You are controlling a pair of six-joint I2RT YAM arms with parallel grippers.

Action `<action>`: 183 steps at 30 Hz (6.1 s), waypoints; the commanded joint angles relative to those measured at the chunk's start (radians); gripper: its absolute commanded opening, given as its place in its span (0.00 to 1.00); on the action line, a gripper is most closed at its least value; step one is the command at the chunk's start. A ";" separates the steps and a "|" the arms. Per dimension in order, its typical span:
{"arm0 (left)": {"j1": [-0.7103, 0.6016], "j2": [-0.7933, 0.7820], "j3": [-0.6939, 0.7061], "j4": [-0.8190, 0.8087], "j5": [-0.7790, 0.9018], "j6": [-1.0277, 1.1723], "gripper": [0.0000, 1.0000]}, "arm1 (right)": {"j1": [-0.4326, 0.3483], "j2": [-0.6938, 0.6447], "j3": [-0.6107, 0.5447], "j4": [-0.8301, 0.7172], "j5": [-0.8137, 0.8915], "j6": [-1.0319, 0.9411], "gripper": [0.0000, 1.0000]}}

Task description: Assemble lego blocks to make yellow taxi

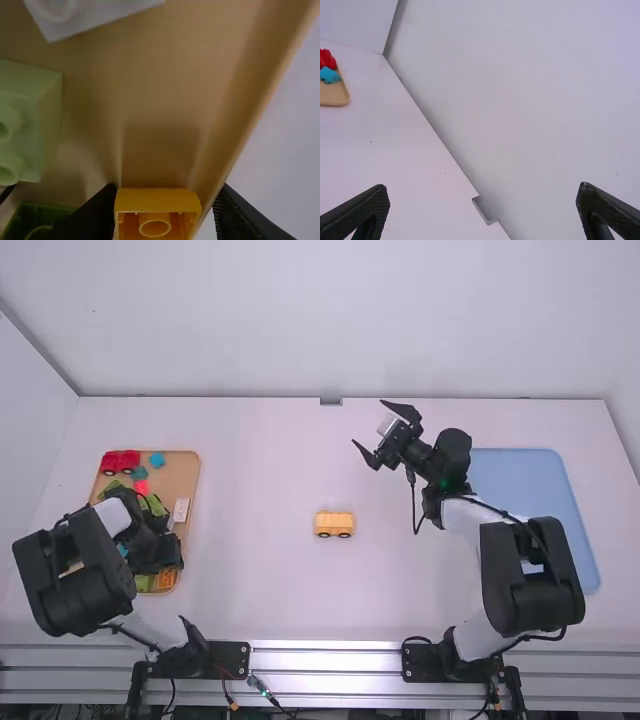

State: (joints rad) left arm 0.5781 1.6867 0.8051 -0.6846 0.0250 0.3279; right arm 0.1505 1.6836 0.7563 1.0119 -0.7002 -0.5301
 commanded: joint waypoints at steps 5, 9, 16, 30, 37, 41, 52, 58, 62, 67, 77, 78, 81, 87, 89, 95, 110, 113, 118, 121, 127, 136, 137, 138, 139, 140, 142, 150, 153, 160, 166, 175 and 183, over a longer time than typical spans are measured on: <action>0.005 0.011 0.031 0.010 -0.093 -0.023 0.55 | 0.002 -0.023 0.030 0.019 -0.010 0.011 0.99; 0.005 0.011 0.042 0.003 0.014 0.092 0.66 | 0.002 -0.023 0.030 0.037 -0.010 0.053 0.99; 0.004 0.011 0.044 0.003 -0.037 0.082 0.73 | 0.002 -0.023 0.030 0.043 -0.010 0.055 0.99; 0.004 -0.027 0.073 -0.026 0.039 0.126 0.67 | 0.002 -0.023 0.030 0.047 -0.010 0.055 0.99; 0.005 -0.026 0.071 -0.071 -0.012 0.136 0.60 | 0.002 -0.023 0.030 0.047 -0.010 0.056 0.99; 0.005 -0.026 0.071 -0.068 -0.029 0.134 0.54 | 0.002 -0.023 0.030 0.047 -0.010 0.055 0.99; 0.005 -0.026 0.045 -0.074 -0.045 0.134 0.52 | 0.002 -0.023 0.030 0.047 -0.010 0.056 0.99; 0.003 -0.026 0.025 -0.060 -0.044 0.133 0.46 | 0.002 -0.023 0.030 0.047 -0.011 0.056 0.99; 0.003 -0.026 0.025 -0.068 -0.042 0.133 0.41 | 0.002 -0.023 0.030 0.048 -0.017 0.079 0.99; 0.004 -0.026 0.026 -0.070 -0.041 0.134 0.42 | 0.002 -0.023 0.030 0.051 -0.017 0.089 0.99; 0.002 -0.026 0.020 -0.063 -0.044 0.134 0.35 | 0.002 -0.023 0.030 0.051 -0.018 0.089 0.99; 0.006 -0.026 0.021 -0.063 -0.044 0.134 0.34 | 0.002 -0.023 0.030 0.051 -0.018 0.089 0.99; 0.003 -0.026 0.020 -0.063 -0.044 0.134 0.31 | 0.002 -0.023 0.030 0.051 -0.018 0.089 0.99; -0.001 -0.026 0.021 -0.064 -0.045 0.133 0.29 | 0.002 -0.023 0.030 0.051 -0.018 0.089 0.99; -0.002 -0.026 0.029 -0.071 -0.060 0.127 0.27 | 0.002 -0.023 0.030 0.051 -0.017 0.089 0.99; -0.002 -0.026 0.091 -0.056 -0.090 0.036 0.15 | 0.002 -0.023 0.030 0.051 -0.017 0.088 0.99; -0.004 -0.026 0.269 -0.002 0.361 0.117 0.18 | 0.002 -0.023 0.030 0.049 -0.080 0.180 0.99; -0.021 -0.029 0.272 0.026 0.415 0.114 0.17 | 0.002 -0.023 0.030 0.050 -0.058 0.312 0.99; -0.114 -0.053 0.270 0.097 0.457 0.107 0.10 | 0.002 -0.023 0.030 0.018 -0.055 0.453 0.99; -0.194 -0.080 0.270 0.131 0.457 0.106 0.09 | 0.002 -0.023 0.030 -0.019 -0.063 0.459 0.99; -0.354 -0.145 0.270 0.220 0.458 0.103 0.13 | 0.002 -0.023 0.030 -0.044 -0.124 0.576 0.99; -0.557 -0.196 0.269 0.424 0.742 0.115 0.14 | 0.002 -0.021 0.030 -0.098 -0.259 0.523 0.99; -0.557 -0.196 0.269 0.424 0.742 0.115 0.14 | 0.002 -0.021 0.030 -0.098 -0.259 0.523 0.99; -0.572 -0.196 0.269 0.455 0.784 0.114 0.15 | 0.002 -0.019 0.030 -0.137 -0.330 0.480 0.99; -0.581 -0.196 0.268 0.476 0.814 0.114 0.15 | 0.002 -0.014 0.030 -0.147 -0.380 0.458 0.99; -0.589 -0.196 0.267 0.497 0.846 0.114 0.15 | 0.002 -0.005 0.030 -0.144 -0.444 0.437 0.99; -0.602 -0.196 0.267 0.522 0.895 0.114 0.14 | 0.002 0.019 0.030 -0.103 -0.489 0.448 1.00; -0.704 -0.196 0.267 0.629 0.978 0.114 0.13 | 0.062 0.127 0.030 0.160 -0.588 0.637 1.00; -0.732 -0.196 0.267 0.650 0.981 0.114 0.12 | 0.071 0.137 0.030 0.187 -0.603 0.666 0.99; -0.768 -0.196 0.262 0.652 1.119 0.235 0.11 | 0.055 0.138 0.089 0.150 -0.704 0.774 0.92; -0.767 -0.196 0.225 0.725 1.174 0.261 0.10 | 0.055 0.138 0.119 0.076 -0.750 0.757 0.88; -0.767 -0.196 0.155 0.958 1.138 0.006 0.15 | 0.092 0.138 0.124 0.082 -0.758 0.706 0.86; -0.766 -0.196 0.122 1.015 1.179 -0.047 0.17 | 0.099 0.138 0.124 0.084 -0.731 0.686 0.84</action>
State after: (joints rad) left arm -0.1871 1.5085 0.9337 0.3267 1.1526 0.3111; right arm 0.2562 1.8126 0.8536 1.0897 -1.4326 0.1696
